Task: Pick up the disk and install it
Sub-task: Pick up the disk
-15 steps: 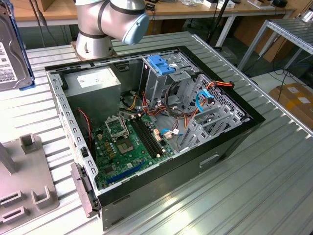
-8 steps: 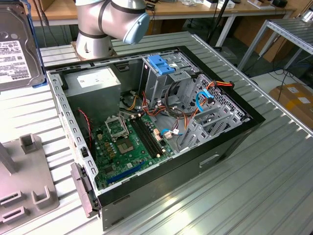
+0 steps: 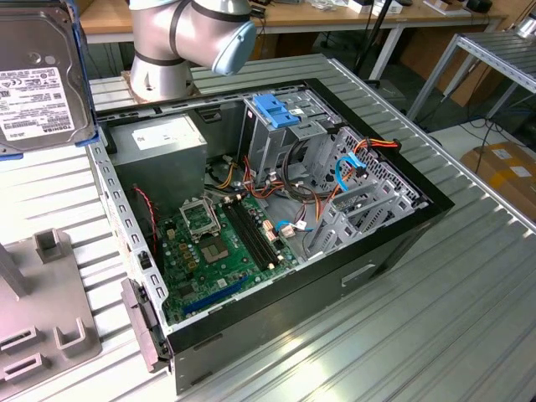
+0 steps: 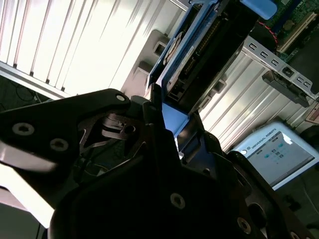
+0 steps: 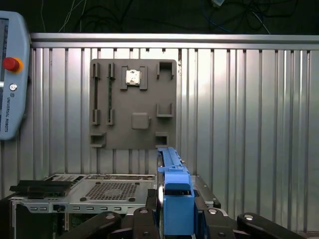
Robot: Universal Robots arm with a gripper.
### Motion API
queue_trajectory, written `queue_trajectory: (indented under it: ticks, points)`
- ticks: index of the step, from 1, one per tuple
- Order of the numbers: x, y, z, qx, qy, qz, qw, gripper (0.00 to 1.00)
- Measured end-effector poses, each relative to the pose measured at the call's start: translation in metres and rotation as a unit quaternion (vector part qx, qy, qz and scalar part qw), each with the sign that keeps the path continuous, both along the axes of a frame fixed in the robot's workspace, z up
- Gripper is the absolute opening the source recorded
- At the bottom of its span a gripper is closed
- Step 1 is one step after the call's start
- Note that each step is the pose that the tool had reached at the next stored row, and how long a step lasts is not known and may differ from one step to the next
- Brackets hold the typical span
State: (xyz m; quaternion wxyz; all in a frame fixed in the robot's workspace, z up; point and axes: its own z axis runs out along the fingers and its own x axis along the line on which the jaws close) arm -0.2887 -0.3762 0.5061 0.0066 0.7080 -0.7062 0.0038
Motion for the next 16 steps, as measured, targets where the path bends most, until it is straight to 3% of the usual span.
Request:
queue_trajectory:
  ticks: [10,13,16]
  points:
    - [0.02,0.0001,0.0,0.0,0.0,0.0,1.0,0.36]
    - [0.0382,0.0001,0.0,0.0,0.0,0.0,1.0,0.36]
    - [0.0462,0.0001,0.0,0.0,0.0,0.0,1.0,0.36]
